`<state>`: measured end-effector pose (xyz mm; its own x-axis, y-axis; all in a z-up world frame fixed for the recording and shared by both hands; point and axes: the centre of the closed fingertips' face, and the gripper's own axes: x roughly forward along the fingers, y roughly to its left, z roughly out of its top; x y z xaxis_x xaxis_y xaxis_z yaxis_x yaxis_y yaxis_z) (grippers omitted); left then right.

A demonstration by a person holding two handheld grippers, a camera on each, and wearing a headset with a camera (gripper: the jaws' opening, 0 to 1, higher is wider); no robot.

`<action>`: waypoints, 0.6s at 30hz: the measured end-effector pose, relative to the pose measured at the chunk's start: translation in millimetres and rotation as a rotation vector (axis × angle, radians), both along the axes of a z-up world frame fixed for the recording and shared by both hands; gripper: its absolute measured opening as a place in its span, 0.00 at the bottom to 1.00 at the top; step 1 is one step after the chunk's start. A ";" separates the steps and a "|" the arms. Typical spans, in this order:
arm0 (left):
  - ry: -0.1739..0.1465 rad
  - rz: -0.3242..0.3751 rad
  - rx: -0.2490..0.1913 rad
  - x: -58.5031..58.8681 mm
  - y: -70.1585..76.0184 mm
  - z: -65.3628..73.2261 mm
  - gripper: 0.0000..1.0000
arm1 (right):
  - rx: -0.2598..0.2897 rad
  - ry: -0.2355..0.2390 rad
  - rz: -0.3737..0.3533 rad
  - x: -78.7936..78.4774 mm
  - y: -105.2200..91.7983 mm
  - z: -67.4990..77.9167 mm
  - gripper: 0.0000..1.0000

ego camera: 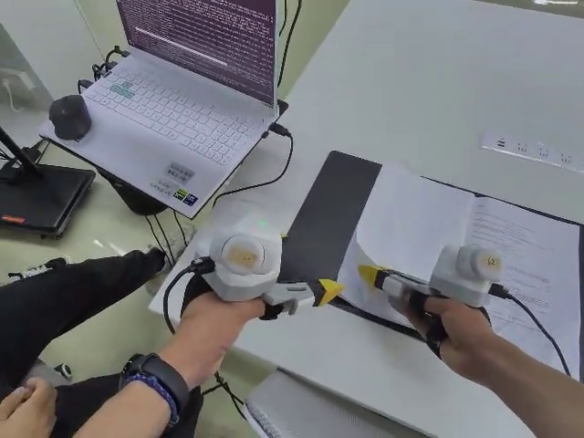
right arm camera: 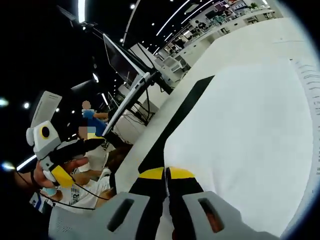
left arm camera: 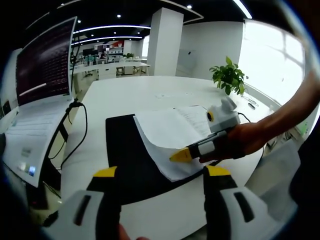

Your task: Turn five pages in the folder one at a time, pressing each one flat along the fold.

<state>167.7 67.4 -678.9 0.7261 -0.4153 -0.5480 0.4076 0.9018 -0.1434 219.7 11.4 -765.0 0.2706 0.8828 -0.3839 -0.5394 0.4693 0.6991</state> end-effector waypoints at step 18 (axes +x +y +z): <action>0.012 0.038 -0.054 8.7 -12.2 -7.3 0.67 | 0.042 0.106 0.052 -20.3 10.3 0.8 0.40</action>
